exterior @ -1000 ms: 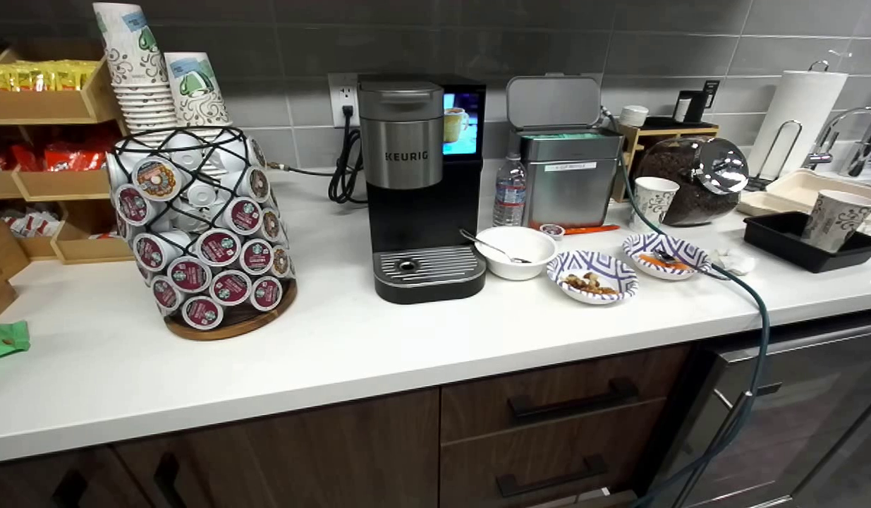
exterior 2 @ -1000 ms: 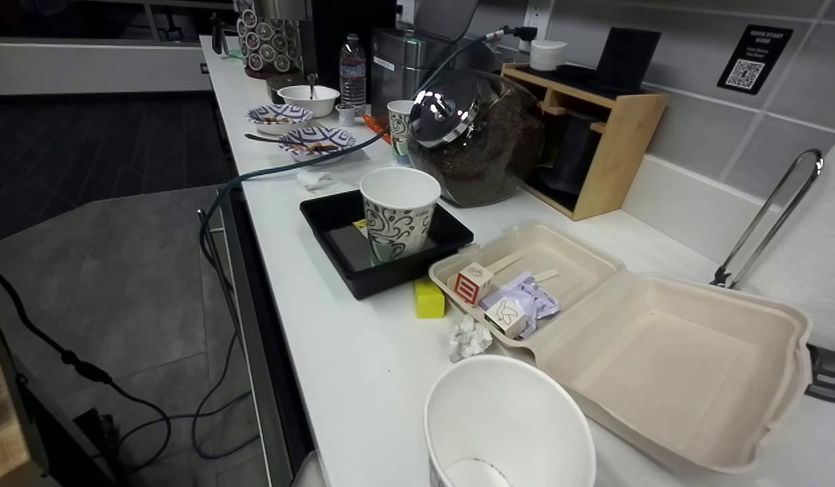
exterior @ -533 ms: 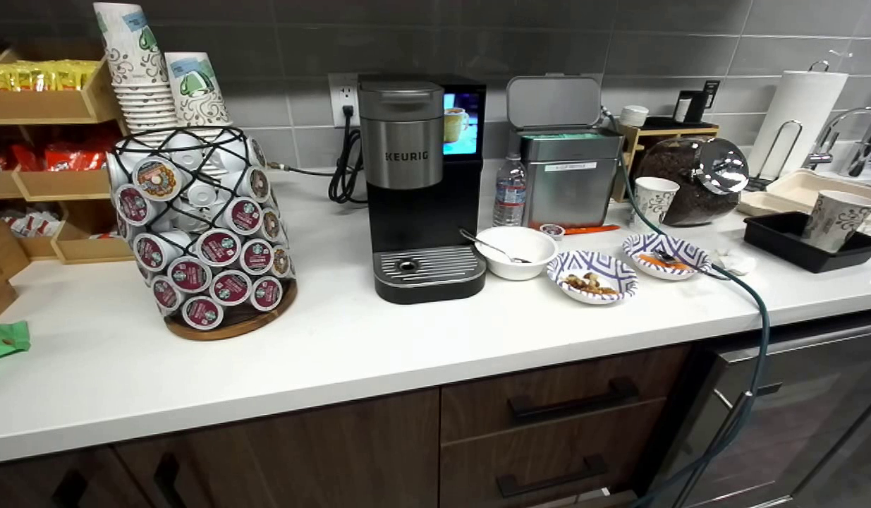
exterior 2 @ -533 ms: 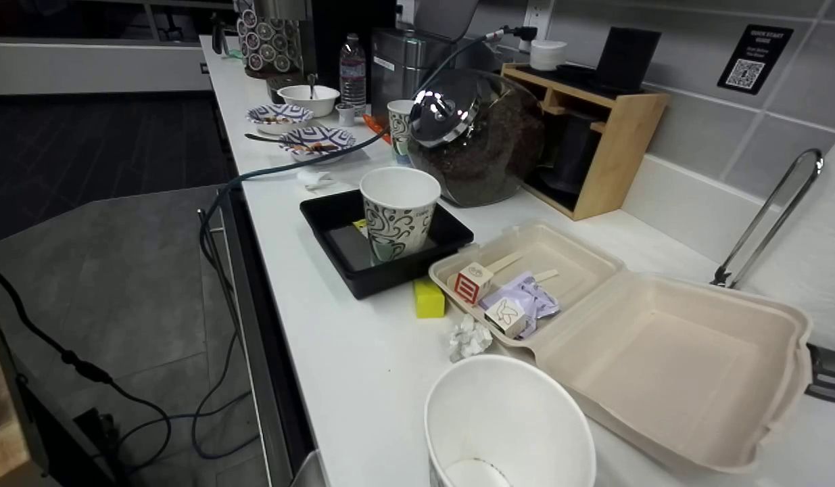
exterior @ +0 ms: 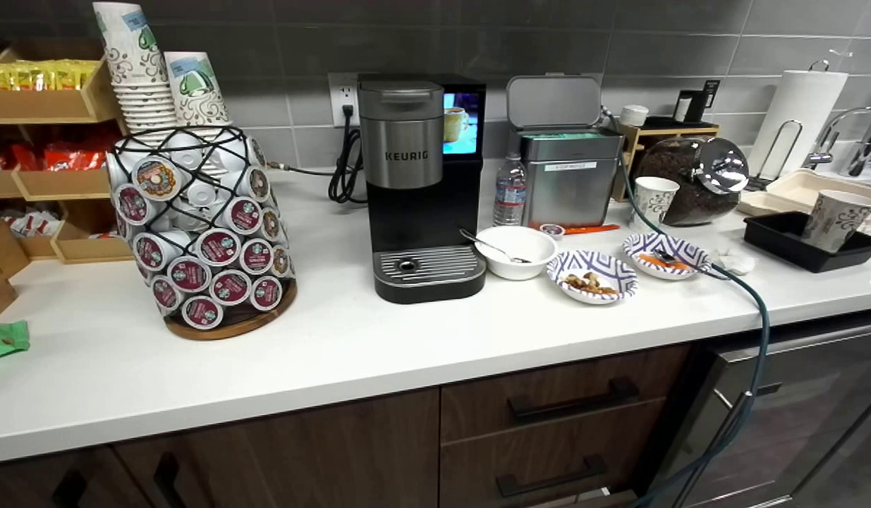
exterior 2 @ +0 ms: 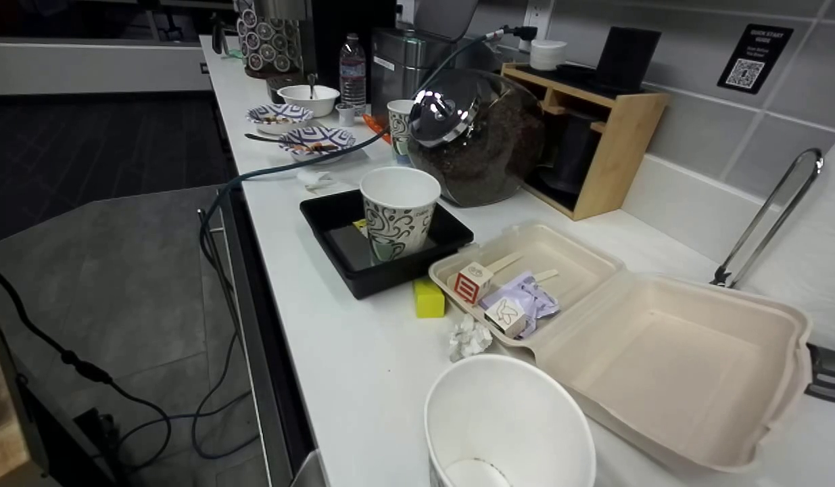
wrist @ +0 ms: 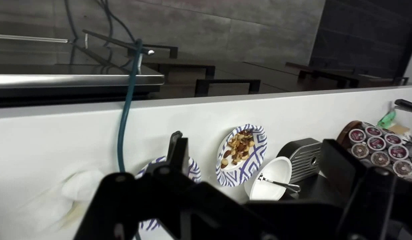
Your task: Use the silver spoon to place some contents from the middle bowl into the white bowl.
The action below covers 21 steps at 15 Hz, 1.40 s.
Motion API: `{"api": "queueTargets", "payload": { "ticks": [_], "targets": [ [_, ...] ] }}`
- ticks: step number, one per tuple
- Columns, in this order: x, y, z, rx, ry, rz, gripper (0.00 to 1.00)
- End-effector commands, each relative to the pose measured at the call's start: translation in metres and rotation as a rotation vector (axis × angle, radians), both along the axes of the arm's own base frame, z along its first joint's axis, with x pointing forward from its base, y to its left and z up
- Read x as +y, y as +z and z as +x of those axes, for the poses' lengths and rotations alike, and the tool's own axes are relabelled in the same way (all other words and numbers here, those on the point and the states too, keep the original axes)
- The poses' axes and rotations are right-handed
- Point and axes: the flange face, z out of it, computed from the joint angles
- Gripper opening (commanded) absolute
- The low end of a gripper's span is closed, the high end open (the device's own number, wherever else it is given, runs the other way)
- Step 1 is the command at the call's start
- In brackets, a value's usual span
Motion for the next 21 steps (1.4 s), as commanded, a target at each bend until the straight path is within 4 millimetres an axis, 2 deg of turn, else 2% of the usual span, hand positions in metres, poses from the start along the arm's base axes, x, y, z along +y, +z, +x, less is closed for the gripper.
{"api": "queueTargets", "payload": {
  "ticks": [1, 6, 7, 9, 13, 14, 16, 19, 21],
  "targets": [
    [0.023, -0.057, 0.027, 0.076, -0.010, 0.157, 1.00],
    [0.063, -0.105, 0.059, 0.183, 0.055, 0.264, 1.00],
    [0.056, -0.090, 0.046, 0.146, 0.036, 0.226, 1.00],
    [0.065, -0.105, 0.054, 0.181, 0.045, 0.236, 1.00],
    [0.063, -0.108, 0.061, 0.203, 0.045, 0.274, 1.00],
    [0.052, -0.120, 0.074, 0.237, 0.021, 0.326, 1.00],
    [0.029, -0.141, 0.084, 0.272, 0.030, 0.436, 1.00],
    [-0.009, -0.166, 0.092, 0.294, 0.009, 0.599, 1.00],
    [-0.029, -0.181, 0.097, 0.290, -0.077, 0.696, 1.00]
  ]
}}
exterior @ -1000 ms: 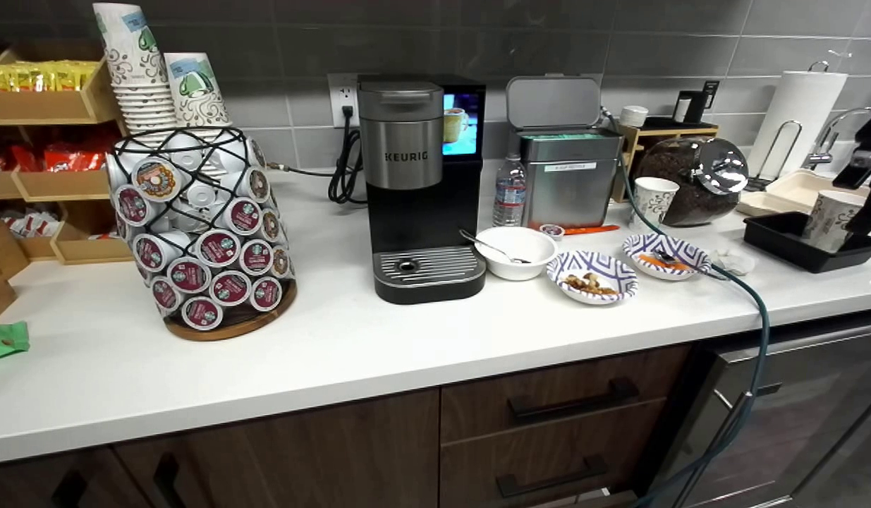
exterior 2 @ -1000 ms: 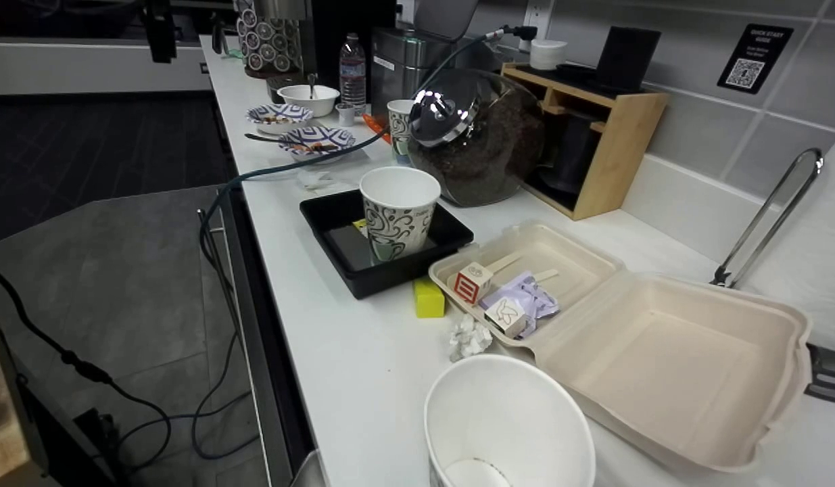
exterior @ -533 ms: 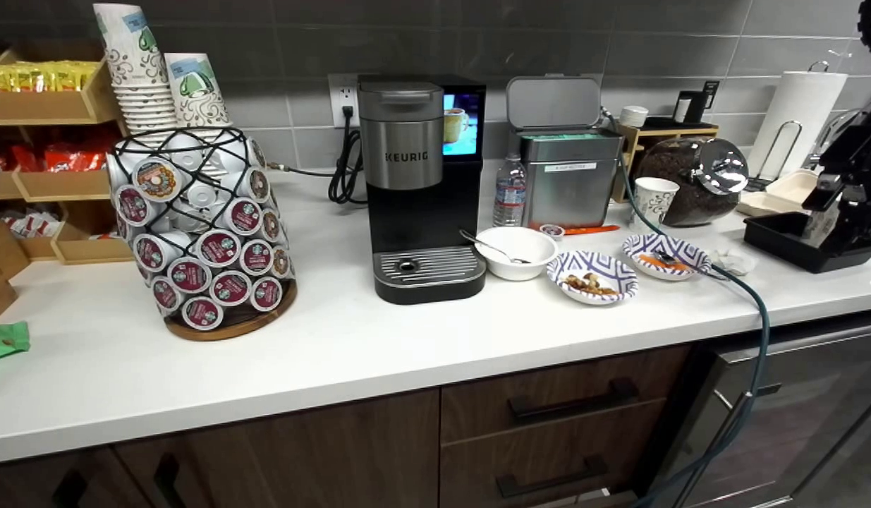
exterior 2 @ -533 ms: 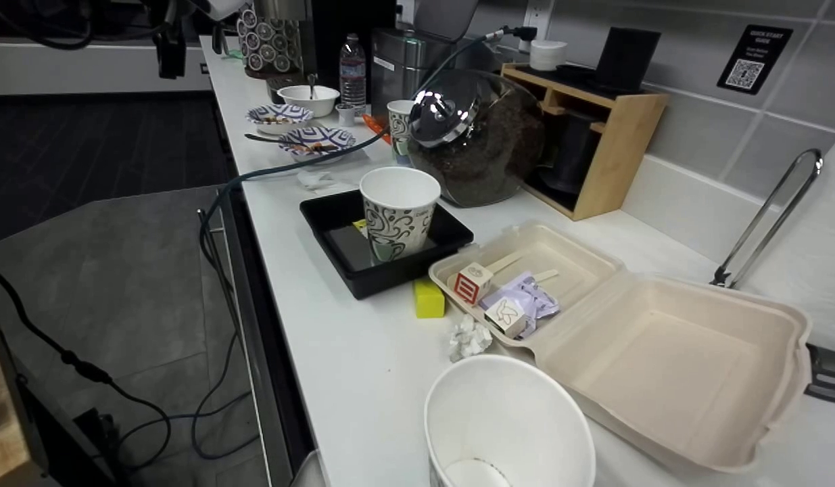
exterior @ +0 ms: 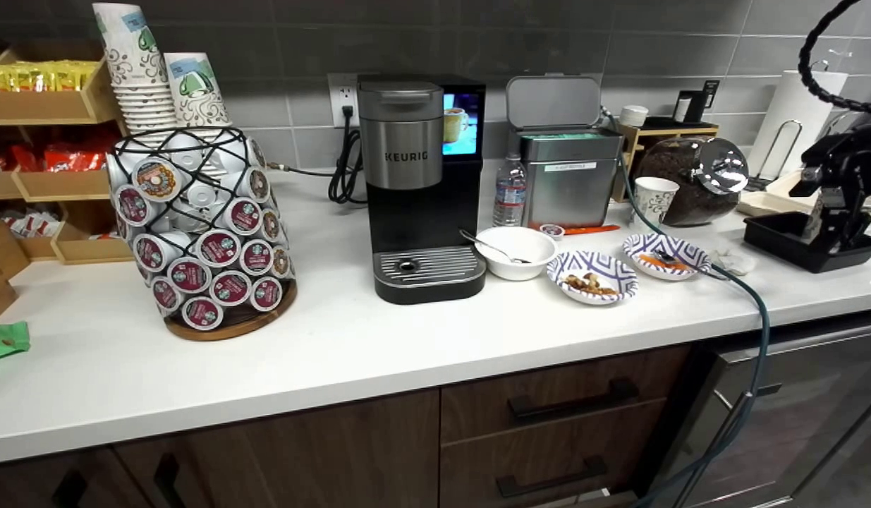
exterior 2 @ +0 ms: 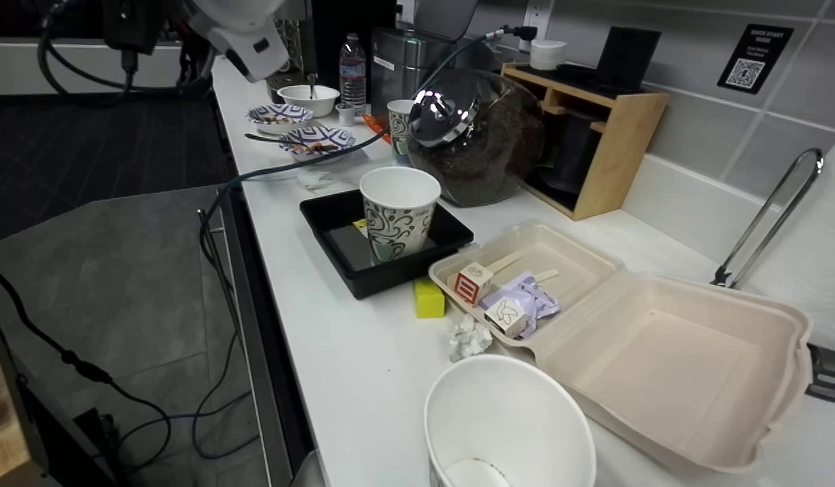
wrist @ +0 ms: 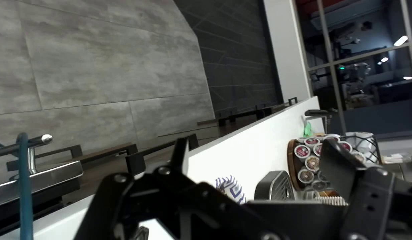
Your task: Use the silver spoon to place some contents from the middle bowl into the white bowl.
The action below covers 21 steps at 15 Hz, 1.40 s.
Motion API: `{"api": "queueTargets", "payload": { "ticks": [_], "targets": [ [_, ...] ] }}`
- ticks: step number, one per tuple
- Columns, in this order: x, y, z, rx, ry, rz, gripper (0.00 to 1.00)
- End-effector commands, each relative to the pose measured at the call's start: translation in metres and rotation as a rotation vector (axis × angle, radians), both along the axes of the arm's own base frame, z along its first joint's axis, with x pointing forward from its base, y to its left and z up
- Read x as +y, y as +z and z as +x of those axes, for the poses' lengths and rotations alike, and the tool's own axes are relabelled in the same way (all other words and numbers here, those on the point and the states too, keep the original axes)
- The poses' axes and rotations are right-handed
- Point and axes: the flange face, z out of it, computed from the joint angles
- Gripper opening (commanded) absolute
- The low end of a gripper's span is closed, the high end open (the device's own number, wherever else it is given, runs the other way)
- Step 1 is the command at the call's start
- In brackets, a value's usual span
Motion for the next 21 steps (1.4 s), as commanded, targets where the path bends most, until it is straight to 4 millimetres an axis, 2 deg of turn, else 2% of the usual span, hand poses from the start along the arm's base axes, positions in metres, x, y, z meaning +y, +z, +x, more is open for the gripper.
{"api": "queueTargets", "payload": {
  "ticks": [1, 4, 6, 12, 17, 21],
  "targets": [
    [-0.035, -0.034, 0.019, 0.018, -0.149, 0.141, 1.00],
    [-0.038, -0.053, 0.021, -0.042, -0.313, 0.190, 1.00],
    [-0.035, -0.064, 0.022, -0.071, -0.327, 0.166, 1.00],
    [-0.029, -0.078, 0.011, -0.146, -0.332, -0.019, 1.00],
    [-0.003, -0.104, 0.012, -0.165, -0.365, -0.108, 1.00],
    [0.018, -0.112, 0.016, -0.187, -0.389, -0.118, 0.95]
  ]
}}
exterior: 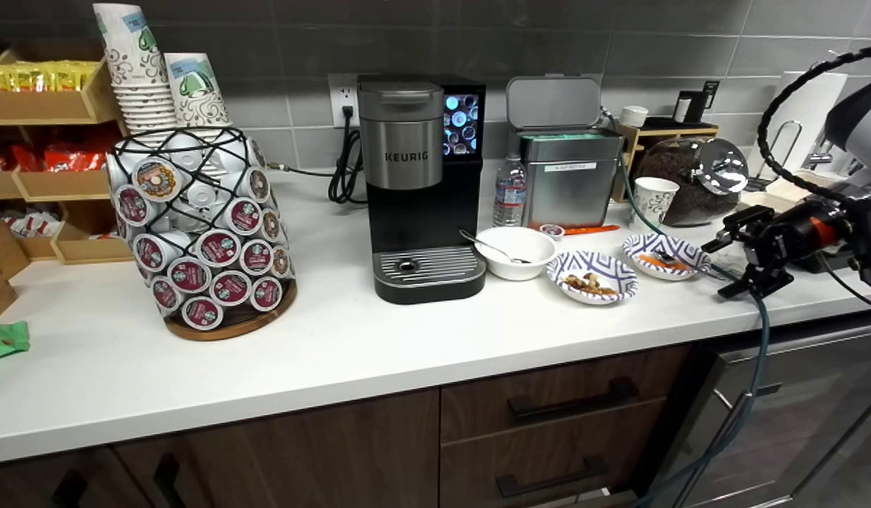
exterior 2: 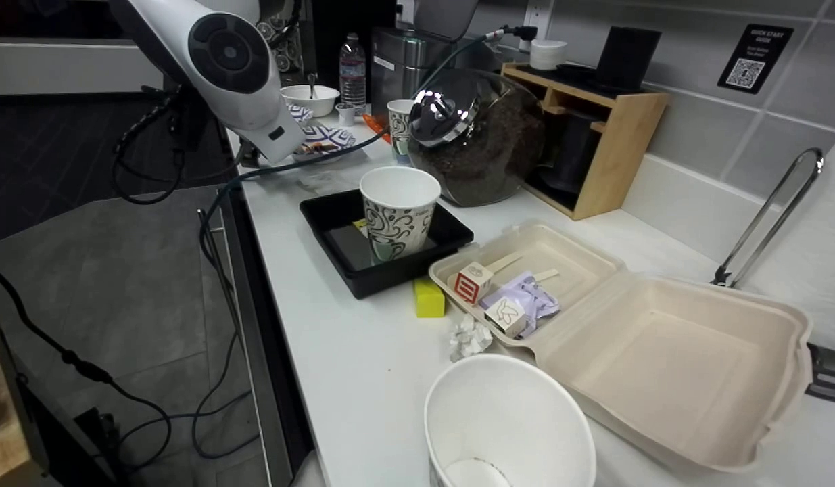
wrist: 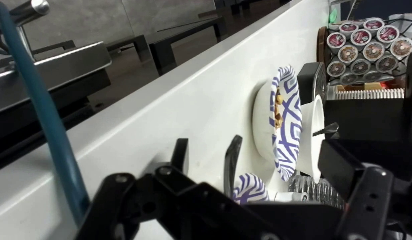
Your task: Use the silver spoon to place some contents from the middle bowl into the white bowl.
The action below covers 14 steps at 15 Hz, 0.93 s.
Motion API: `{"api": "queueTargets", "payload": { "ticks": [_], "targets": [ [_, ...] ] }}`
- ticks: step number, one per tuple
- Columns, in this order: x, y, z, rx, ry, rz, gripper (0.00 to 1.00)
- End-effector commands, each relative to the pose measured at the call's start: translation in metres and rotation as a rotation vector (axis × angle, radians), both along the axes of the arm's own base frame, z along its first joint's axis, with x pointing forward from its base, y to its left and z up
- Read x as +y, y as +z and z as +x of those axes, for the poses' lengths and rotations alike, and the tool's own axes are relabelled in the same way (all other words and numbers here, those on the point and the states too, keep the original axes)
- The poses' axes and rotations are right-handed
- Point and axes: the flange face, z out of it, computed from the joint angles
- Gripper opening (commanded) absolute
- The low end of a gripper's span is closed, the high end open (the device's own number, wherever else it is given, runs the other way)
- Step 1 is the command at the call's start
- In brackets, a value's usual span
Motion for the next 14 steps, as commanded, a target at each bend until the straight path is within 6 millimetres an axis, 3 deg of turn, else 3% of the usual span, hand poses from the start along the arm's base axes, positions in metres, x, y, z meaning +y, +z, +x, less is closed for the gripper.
{"api": "queueTargets", "payload": {
  "ticks": [1, 6, 7, 8, 10, 14],
  "targets": [
    [0.017, -0.003, -0.002, -0.036, -0.039, -0.010, 0.93],
    [0.018, 0.000, 0.004, -0.083, -0.073, -0.004, 0.80],
    [0.017, 0.000, 0.004, -0.089, -0.081, -0.006, 0.69],
    [0.016, 0.000, 0.004, -0.090, -0.087, -0.007, 0.67],
    [0.012, 0.000, 0.004, -0.095, -0.098, -0.011, 0.45],
    [0.009, -0.001, 0.003, -0.102, -0.113, -0.015, 0.14]
  ]
}}
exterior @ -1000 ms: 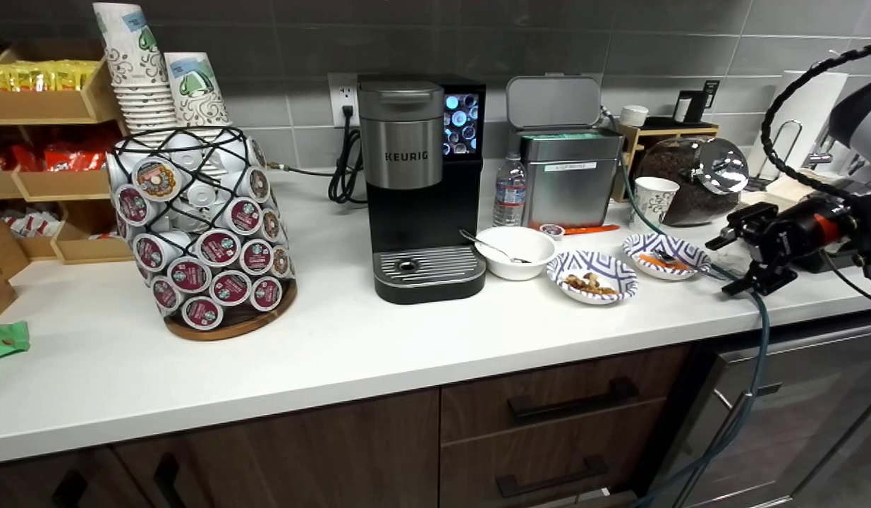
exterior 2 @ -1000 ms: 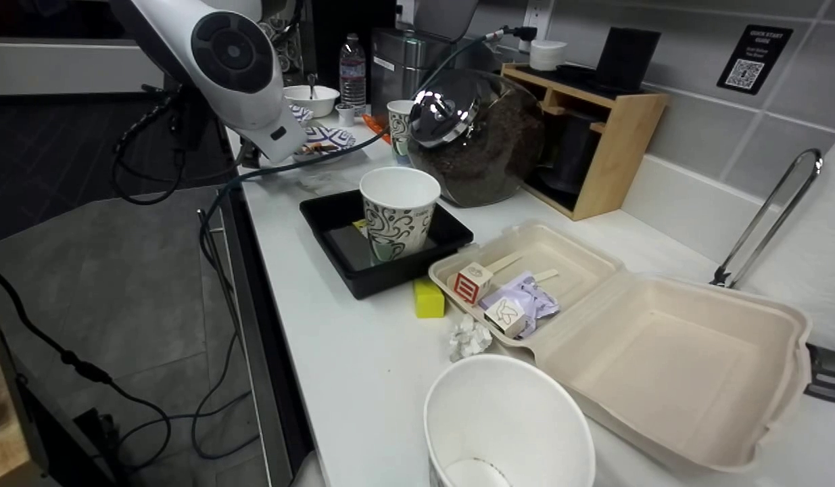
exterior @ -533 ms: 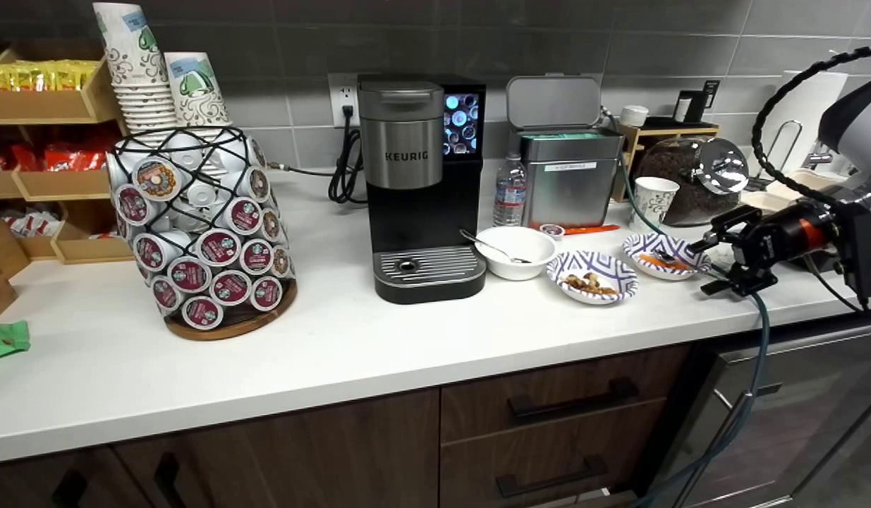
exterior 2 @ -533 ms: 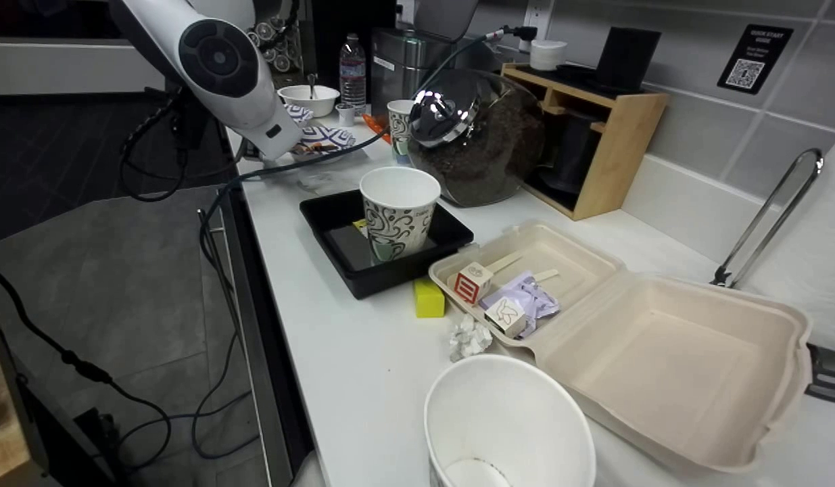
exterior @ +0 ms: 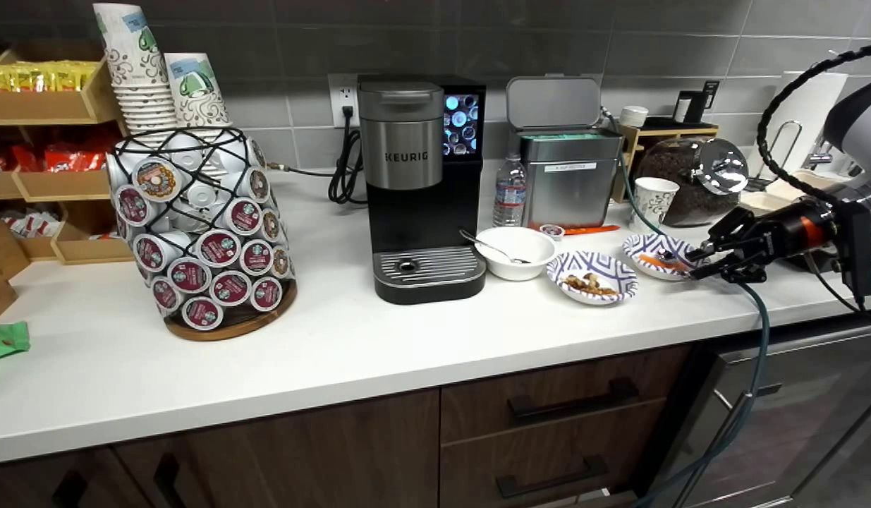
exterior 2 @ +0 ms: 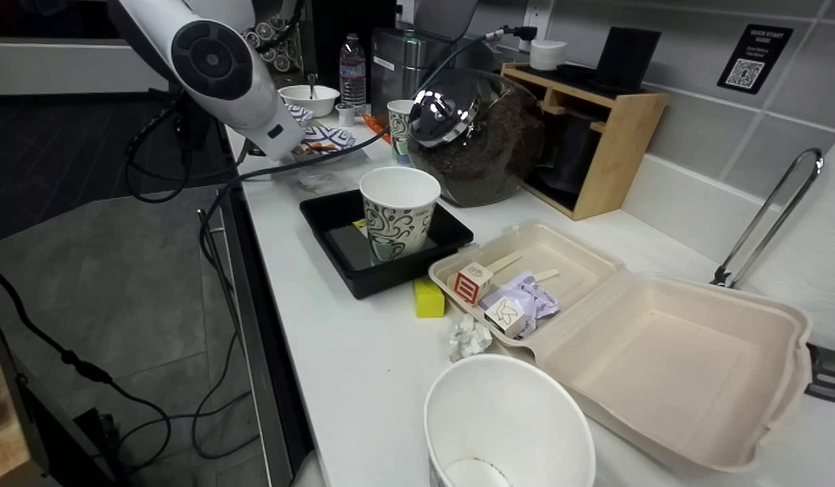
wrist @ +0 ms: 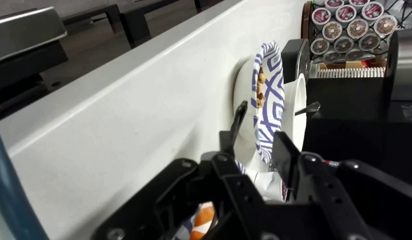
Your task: Use the silver spoon to place some contents from the middle bowl into the white bowl.
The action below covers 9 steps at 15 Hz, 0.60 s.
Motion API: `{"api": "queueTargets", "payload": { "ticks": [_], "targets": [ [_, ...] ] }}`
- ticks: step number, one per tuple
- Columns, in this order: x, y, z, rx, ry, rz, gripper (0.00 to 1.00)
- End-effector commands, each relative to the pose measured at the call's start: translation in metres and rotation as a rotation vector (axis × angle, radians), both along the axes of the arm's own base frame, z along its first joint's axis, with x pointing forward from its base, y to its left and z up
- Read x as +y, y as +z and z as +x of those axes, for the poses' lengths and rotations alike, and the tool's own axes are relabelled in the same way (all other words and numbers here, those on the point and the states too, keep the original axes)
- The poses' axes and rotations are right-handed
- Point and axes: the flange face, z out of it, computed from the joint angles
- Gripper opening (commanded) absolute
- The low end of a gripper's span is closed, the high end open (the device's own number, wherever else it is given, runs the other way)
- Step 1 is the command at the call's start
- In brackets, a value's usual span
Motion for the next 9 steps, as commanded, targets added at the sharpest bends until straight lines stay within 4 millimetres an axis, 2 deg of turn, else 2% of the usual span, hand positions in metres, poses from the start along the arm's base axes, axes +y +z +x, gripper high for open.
{"api": "queueTargets", "payload": {
  "ticks": [1, 2, 5, 6, 8, 9],
  "targets": [
    [0.000, -0.001, -0.005, -0.015, -0.039, -0.025, 0.05],
    [0.000, -0.001, -0.005, -0.014, -0.044, -0.027, 0.01],
    [-0.003, -0.001, -0.009, 0.006, -0.086, -0.060, 0.00],
    [-0.004, 0.000, -0.012, 0.024, -0.099, -0.065, 0.22],
    [-0.002, 0.008, -0.024, 0.039, -0.092, -0.065, 0.32],
    [0.000, 0.016, -0.033, 0.026, -0.094, -0.073, 0.40]
  ]
}}
